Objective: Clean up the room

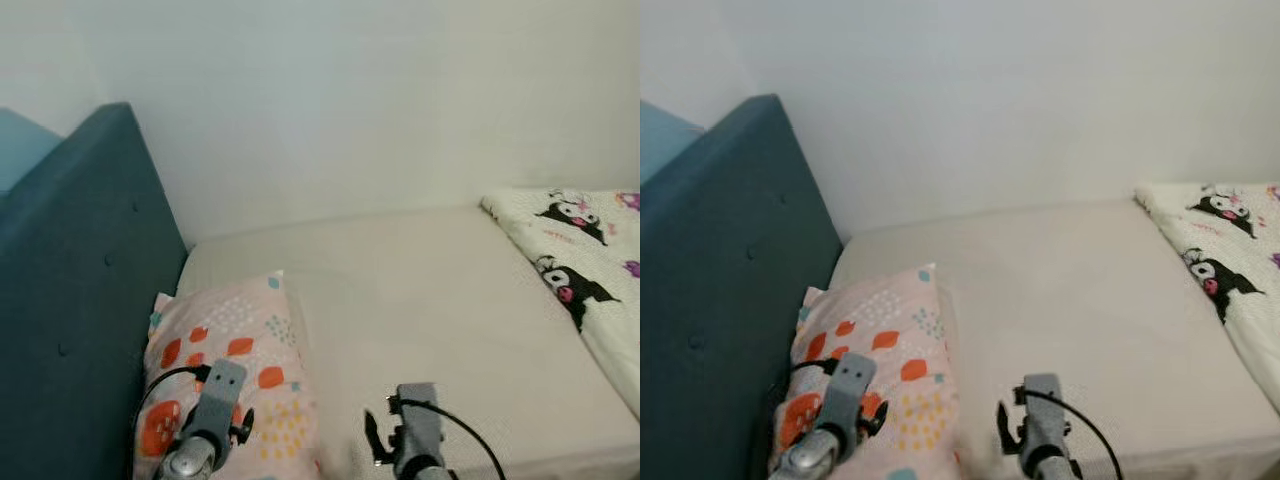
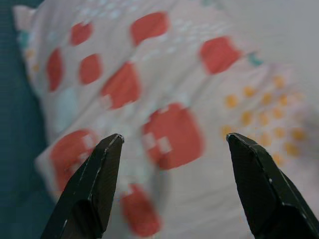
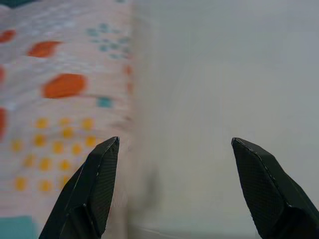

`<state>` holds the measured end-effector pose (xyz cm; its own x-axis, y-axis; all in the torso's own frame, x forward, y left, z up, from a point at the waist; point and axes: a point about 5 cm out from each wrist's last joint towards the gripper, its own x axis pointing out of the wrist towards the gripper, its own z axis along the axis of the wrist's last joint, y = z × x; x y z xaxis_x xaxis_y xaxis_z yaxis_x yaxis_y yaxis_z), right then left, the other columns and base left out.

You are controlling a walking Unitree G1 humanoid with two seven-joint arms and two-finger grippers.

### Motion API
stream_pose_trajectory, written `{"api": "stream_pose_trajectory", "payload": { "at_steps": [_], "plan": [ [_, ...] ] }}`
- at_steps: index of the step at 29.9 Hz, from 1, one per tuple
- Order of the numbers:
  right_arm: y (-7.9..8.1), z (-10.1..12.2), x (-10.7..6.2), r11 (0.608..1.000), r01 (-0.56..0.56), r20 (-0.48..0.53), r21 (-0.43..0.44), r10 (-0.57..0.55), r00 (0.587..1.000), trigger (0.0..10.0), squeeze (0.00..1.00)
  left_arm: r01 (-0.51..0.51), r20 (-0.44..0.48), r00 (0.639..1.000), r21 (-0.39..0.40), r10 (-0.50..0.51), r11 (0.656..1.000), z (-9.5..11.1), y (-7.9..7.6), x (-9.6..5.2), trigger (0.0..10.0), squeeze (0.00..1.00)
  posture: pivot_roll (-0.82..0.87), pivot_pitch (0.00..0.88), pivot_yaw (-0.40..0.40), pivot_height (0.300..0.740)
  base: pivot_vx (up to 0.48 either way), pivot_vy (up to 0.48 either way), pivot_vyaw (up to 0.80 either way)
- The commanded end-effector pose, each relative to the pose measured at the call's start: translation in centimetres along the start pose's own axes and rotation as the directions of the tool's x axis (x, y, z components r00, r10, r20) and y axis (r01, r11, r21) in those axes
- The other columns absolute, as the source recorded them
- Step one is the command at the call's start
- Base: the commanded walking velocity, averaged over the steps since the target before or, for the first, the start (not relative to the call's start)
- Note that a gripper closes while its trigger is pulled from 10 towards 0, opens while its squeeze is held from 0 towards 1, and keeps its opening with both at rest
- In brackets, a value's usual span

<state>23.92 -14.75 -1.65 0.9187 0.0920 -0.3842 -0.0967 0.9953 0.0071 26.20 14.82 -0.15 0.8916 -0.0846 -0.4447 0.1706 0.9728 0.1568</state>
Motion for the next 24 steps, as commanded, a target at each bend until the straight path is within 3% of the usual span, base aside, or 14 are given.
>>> {"api": "stream_pose_trajectory", "payload": {
  "at_steps": [1,4,7,8,13,14,21,24],
  "plan": [
    [-0.3,-0.3,0.0,1.0,0.017,-0.011,0.003,-0.016,1.0,10.0,0.0,0.014,-0.012,1.0,-0.039,-0.014,0.999,-0.8,-0.2,-0.2,10.0,0.0,0.0,0.019,0.056,0.74,0.0,0.0,0.0],
    [-0.7,-0.6,-0.2,0.999,0.039,-0.023,-0.02,-0.039,0.999,10.0,0.0,-0.002,-0.024,1.0,-0.085,-0.001,0.996,-1.5,-0.1,-0.4,10.0,0.0,0.0,0.017,0.054,0.74,0.0,0.0,0.0],
    [-1.1,-1.0,-0.3,0.997,0.065,-0.036,-0.042,-0.067,0.997,10.0,0.0,0.006,-0.008,1.0,-0.062,-0.007,0.998,-1.8,0.0,-0.6,10.0,0.0,0.0,0.013,0.054,0.74,0.0,0.0,0.0],
    [-1.8,-1.8,-0.5,0.991,0.106,-0.073,-0.079,-0.111,0.991,10.0,0.0,-0.003,-0.052,0.999,-0.025,0.002,1.0,-3.0,0.2,-0.7,10.0,0.0,0.0,0.008,0.05,0.74,0.0,0.0,0.0],
    [-2.4,-3.7,-1.0,0.988,0.117,-0.171,-0.097,-0.133,0.976,10.0,0.0,-0.019,-0.143,0.989,0.004,0.019,1.0,-4.8,0.4,-0.9,10.0,0.0,-0.01,0.0,0.044,0.74,0.0,0.0,0.0],
    [-2.3,-4.7,-1.4,0.989,0.106,-0.23,-0.103,-0.128,0.965,10.0,0.0,-0.017,-0.189,0.982,0.003,0.017,1.0,-5.6,0.4,-1.1,10.0,0.0,-0.01,0.0,0.044,0.74,0.0,0.0,0.0],
    [-2.2,-5.5,-1.7,0.989,0.093,-0.273,-0.111,-0.121,0.954,10.0,0.0,-0.029,-0.193,0.981,-0.037,0.021,0.999,-5.7,0.3,-1.0,10.0,0.0,-0.01,0.0,0.043,0.74,0.0,0.0,0.0],
    [-1.9,-5.0,-1.4,0.992,0.075,-0.236,-0.102,-0.097,0.967,10.0,0.0,0.023,-0.152,0.988,-0.009,-0.024,1.0,-5.2,-0.2,-0.9,10.0,0.0,-0.02,0.0,0.047,0.74,0.0,0.0,0.0]
  ]
}}
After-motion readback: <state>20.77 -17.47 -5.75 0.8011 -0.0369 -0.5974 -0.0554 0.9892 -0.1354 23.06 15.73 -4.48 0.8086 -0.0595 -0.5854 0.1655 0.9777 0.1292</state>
